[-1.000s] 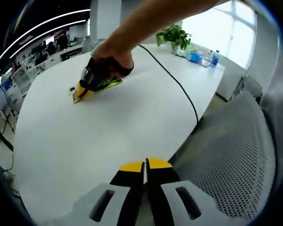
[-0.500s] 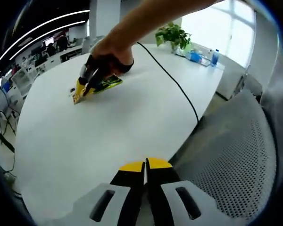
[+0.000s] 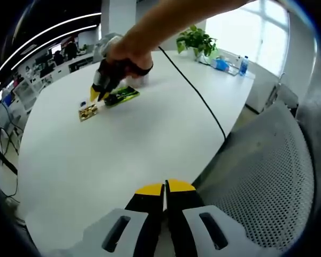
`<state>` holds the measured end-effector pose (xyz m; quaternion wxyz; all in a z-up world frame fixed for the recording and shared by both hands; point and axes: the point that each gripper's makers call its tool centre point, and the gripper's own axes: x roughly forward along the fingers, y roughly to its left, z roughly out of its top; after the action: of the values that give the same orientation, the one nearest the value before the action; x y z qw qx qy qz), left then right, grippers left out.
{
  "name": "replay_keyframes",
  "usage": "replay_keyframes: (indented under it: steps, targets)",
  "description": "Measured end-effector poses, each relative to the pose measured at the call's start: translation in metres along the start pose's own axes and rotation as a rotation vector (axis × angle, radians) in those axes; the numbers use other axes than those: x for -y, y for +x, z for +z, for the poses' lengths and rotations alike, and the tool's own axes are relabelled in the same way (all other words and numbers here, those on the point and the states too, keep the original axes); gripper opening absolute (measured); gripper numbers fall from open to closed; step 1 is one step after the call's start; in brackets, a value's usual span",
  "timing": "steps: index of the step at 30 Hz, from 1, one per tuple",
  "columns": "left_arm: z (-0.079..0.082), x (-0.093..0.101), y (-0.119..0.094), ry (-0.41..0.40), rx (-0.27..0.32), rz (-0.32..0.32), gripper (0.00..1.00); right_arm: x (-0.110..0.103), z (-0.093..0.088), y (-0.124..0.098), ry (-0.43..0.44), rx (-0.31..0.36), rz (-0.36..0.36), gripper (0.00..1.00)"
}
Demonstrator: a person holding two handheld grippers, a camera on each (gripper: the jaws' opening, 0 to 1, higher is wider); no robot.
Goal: Arrange the skincare products in the storage area until every visible bottle or jar stands upright without overlapping.
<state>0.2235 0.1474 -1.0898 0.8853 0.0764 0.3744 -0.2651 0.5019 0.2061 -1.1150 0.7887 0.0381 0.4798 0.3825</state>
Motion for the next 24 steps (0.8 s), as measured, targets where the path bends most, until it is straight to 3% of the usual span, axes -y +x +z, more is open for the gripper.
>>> replay_keyframes:
  steps: [5,9,15,21,24]
  targets:
    - [-0.002,0.000,0.001,0.002,-0.010,0.001,0.00,0.001,0.024,0.012,-0.228,0.016,-0.065,0.14]
    - [-0.004,-0.001,0.001,-0.001,-0.021,0.004,0.00,0.008,0.039,0.027,-0.402,-0.050,-0.093,0.15]
    - [-0.007,-0.002,0.002,-0.006,-0.035,0.010,0.00,0.013,0.055,0.048,-0.504,-0.142,-0.079,0.19]
    - [-0.009,-0.003,0.002,-0.012,-0.043,0.013,0.00,0.026,0.043,0.061,-0.630,-0.270,-0.104,0.21]
    - [-0.009,-0.003,0.002,-0.013,-0.045,0.014,0.00,0.026,0.048,0.062,-0.656,-0.248,-0.109,0.18]
